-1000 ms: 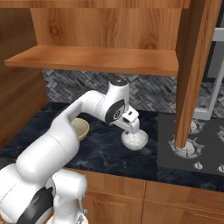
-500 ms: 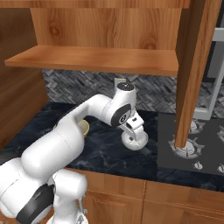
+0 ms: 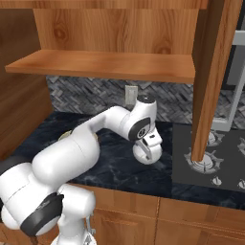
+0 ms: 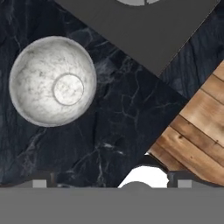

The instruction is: Pick up the bowls on the counter and stack them on top of one another in the open cabinet. Place the smaller bowl on top of the larger bowl.

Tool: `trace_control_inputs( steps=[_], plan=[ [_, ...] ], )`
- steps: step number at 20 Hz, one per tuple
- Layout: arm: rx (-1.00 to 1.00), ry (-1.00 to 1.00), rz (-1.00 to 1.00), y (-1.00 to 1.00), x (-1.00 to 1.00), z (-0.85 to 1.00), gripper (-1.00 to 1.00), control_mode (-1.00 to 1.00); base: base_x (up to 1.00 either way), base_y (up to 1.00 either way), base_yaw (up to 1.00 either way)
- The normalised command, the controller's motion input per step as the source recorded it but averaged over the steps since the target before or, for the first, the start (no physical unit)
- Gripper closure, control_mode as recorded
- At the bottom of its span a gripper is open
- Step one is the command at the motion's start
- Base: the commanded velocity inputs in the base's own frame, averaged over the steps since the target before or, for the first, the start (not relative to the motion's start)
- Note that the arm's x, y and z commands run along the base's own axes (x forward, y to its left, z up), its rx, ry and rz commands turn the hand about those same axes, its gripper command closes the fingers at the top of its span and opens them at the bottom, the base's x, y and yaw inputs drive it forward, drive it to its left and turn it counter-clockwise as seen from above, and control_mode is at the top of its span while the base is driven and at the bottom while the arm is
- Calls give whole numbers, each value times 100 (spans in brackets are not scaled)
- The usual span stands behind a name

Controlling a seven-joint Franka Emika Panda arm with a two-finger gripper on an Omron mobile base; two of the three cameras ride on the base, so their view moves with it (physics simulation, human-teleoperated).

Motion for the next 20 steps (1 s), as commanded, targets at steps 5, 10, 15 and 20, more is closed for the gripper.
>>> trace_control_inputs(
  steps=[5, 10, 15, 20],
  plan=[
    [5, 0, -7, -1, 0, -16, -100, -100, 0, 0, 0],
    [5, 0, -3, 0, 3, -19, -100, -100, 0, 0, 0],
    [5, 0, -2, 0, 5, -17, -100, -100, 0, 0, 0],
    [5, 0, -2, 0, 8, -12, -100, -100, 0, 0, 0]
  ],
)
